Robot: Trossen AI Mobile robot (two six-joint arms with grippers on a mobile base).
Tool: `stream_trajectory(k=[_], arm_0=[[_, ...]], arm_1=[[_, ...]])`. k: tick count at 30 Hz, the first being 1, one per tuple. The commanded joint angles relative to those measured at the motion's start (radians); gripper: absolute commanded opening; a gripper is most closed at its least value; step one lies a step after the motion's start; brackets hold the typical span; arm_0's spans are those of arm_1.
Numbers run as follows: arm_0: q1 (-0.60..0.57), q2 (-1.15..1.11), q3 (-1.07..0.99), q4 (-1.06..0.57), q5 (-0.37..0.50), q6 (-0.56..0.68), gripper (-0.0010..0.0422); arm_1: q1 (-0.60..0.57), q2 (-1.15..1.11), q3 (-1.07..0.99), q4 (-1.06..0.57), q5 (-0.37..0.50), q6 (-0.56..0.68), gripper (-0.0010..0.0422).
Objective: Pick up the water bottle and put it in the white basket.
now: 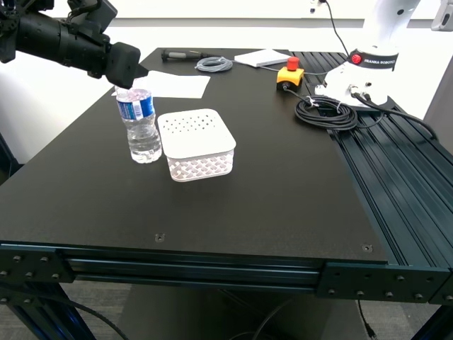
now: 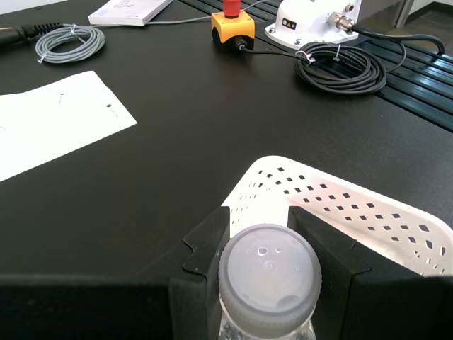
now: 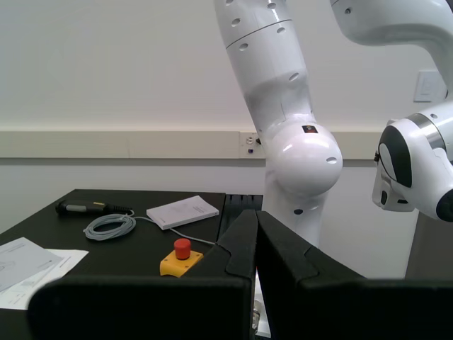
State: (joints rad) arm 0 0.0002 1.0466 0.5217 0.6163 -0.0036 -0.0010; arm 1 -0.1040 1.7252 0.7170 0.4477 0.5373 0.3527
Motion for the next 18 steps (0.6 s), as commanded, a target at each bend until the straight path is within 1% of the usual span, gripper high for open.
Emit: stream_trajectory(k=[1, 6, 8, 9, 11, 14, 18], arm_0=[[0.001, 0.000, 0.001, 0.003, 0.000, 0.000, 0.0001], [0.001, 0.000, 0.001, 0.003, 0.000, 0.000, 0.0001], [0.001, 0.000, 0.001, 0.003, 0.000, 0.000, 0.0001], [0.001, 0.000, 0.001, 0.003, 0.000, 0.000, 0.0001], [0.001, 0.000, 0.001, 0.003, 0.000, 0.000, 0.0001], [0.001, 0.000, 0.001, 0.003, 0.000, 0.000, 0.0001], [0.001, 0.000, 0.001, 0.003, 0.000, 0.000, 0.0001]], arm_1=[[0.000, 0.002, 0.010, -0.018, -0.006, 0.007, -0.0003], [0.000, -0.081, 0.099, -0.021, -0.005, -0.007, -0.0001], [-0.001, -0.126, 0.157, -0.051, -0.005, -0.019, -0.0001], [-0.002, -0.141, 0.205, -0.094, 0.002, -0.022, -0.0001], [-0.002, -0.148, 0.309, -0.221, 0.053, -0.039, -0.0001], [-0.021, -0.142, 0.398, -0.369, 0.056, -0.039, -0.0001], [-0.097, -0.142, 0.409, -0.403, 0.086, -0.018, -0.0001]])
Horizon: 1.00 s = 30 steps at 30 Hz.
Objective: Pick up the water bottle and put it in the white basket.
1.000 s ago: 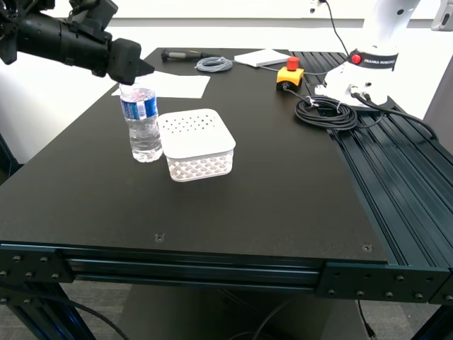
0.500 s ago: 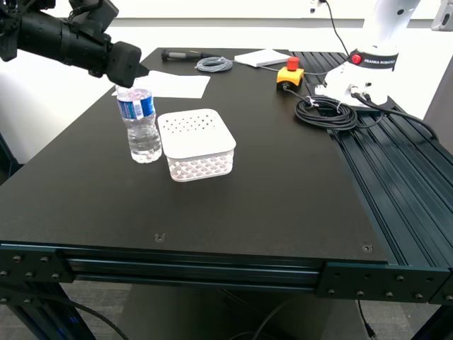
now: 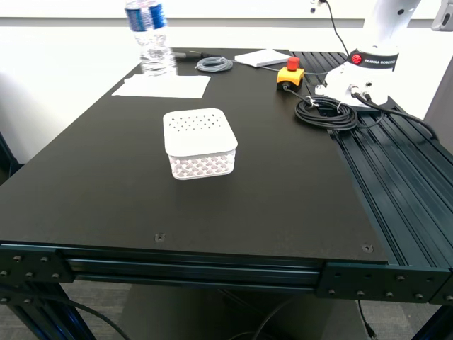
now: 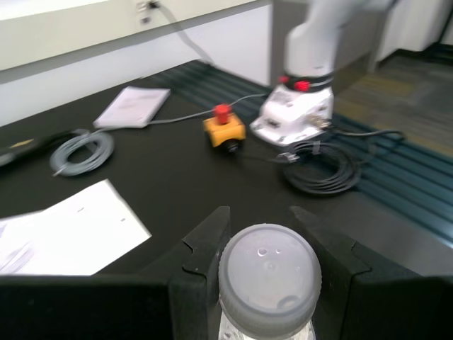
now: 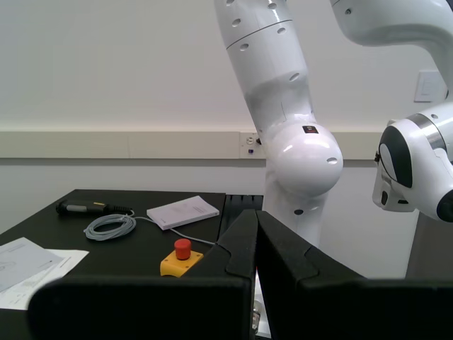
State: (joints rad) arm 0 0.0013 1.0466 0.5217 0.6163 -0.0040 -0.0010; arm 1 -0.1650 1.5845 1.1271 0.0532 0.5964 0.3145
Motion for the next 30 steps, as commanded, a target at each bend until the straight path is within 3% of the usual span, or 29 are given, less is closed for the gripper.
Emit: stream_trajectory(k=[1, 8, 21, 24, 30], arm_0=[[0.000, 0.000, 0.001, 0.003, 0.000, 0.000, 0.0001], [0.000, 0.000, 0.001, 0.002, 0.000, 0.000, 0.0001], [0.000, 0.000, 0.001, 0.003, 0.000, 0.000, 0.0001], [0.000, 0.000, 0.001, 0.003, 0.000, 0.000, 0.0001], [0.000, 0.000, 0.001, 0.003, 0.000, 0.000, 0.0001]], arm_1=[[-0.057, 0.008, -0.003, -0.011, 0.025, 0.034, -0.0001], [-0.197, 0.137, -0.013, -0.006, -0.005, 0.105, -0.0001], [-0.197, 0.178, -0.013, 0.023, -0.074, 0.099, 0.0001], [-0.196, 0.179, -0.017, 0.020, -0.074, 0.087, 0.0026], [-0.196, 0.196, -0.017, 0.015, -0.074, 0.086, 0.0137]])
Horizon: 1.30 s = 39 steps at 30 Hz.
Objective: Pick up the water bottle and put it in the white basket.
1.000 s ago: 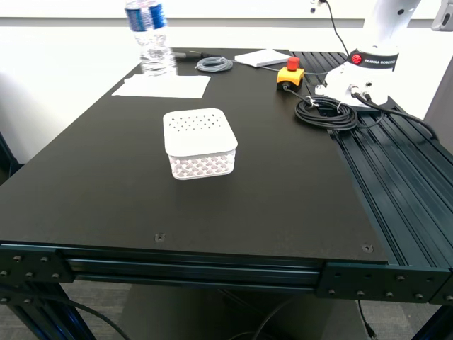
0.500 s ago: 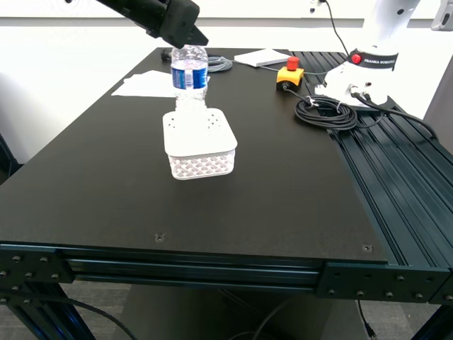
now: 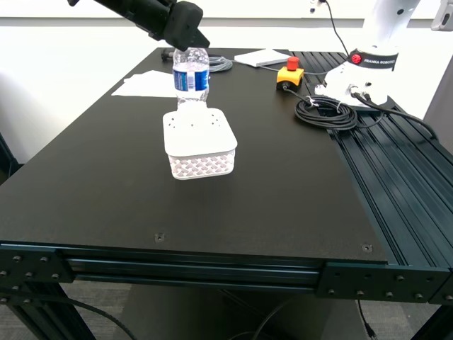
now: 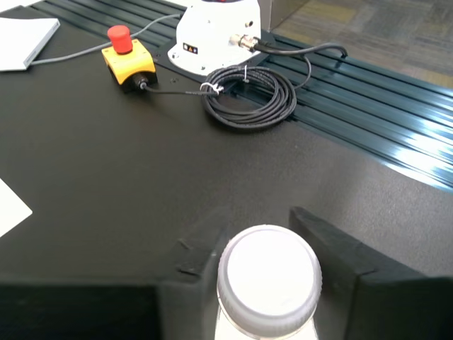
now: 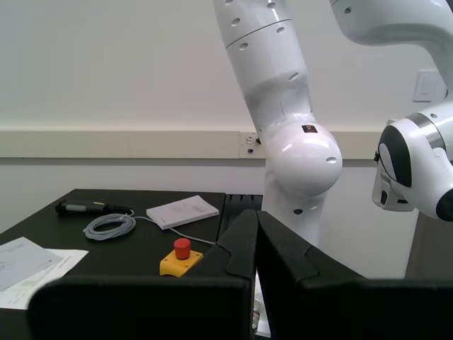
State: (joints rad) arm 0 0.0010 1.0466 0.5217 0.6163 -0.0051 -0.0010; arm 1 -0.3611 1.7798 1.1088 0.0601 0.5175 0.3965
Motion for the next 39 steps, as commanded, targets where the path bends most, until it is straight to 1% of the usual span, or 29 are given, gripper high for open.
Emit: stream_trajectory(k=[1, 3, 6, 9, 11, 13, 16, 20, 22, 24, 27, 39], arm_0=[[0.000, 0.000, 0.001, 0.003, 0.001, 0.000, 0.0001], [0.000, 0.000, 0.001, 0.003, 0.001, 0.000, 0.0001], [0.000, 0.000, 0.001, 0.003, 0.001, 0.000, 0.0001], [0.000, 0.000, 0.001, 0.003, 0.001, 0.000, 0.0001], [0.000, 0.000, 0.001, 0.003, 0.001, 0.000, 0.0001], [0.000, 0.000, 0.001, 0.003, 0.001, 0.000, 0.0001], [0.000, 0.000, 0.001, 0.003, 0.001, 0.000, 0.0001], [0.000, 0.000, 0.001, 0.003, 0.001, 0.000, 0.0001], [0.000, 0.000, 0.001, 0.003, 0.001, 0.000, 0.0001], [0.000, 0.000, 0.001, 0.003, 0.001, 0.000, 0.0001], [0.000, 0.000, 0.001, 0.003, 0.001, 0.000, 0.0001], [0.000, 0.000, 0.001, 0.003, 0.001, 0.000, 0.0001]], arm_1=[[0.000, 0.000, 0.002, 0.011, 0.006, 0.004, 0.0160], [0.000, -0.006, 0.008, 0.013, 0.005, 0.004, 0.0194], [0.001, -0.006, 0.041, 0.013, 0.001, 0.002, 0.0233], [0.001, -0.006, 0.100, 0.013, -0.012, -0.016, 0.0255], [0.000, -0.006, 0.169, 0.013, -0.012, -0.059, 0.0254], [0.000, -0.006, 0.216, 0.013, -0.012, -0.079, 0.0242], [0.000, -0.005, 0.266, 0.012, -0.012, -0.079, 0.0204], [0.001, -0.005, 0.277, 0.007, -0.013, -0.079, 0.0143], [0.001, -0.005, 0.277, -0.005, -0.016, -0.075, 0.0103], [0.000, -0.005, 0.277, -0.006, -0.071, -0.072, 0.0067], [0.000, -0.005, 0.277, -0.012, -0.072, -0.073, 0.0057], [-0.001, -0.005, 0.277, -0.018, -0.072, -0.076, 0.0057]])
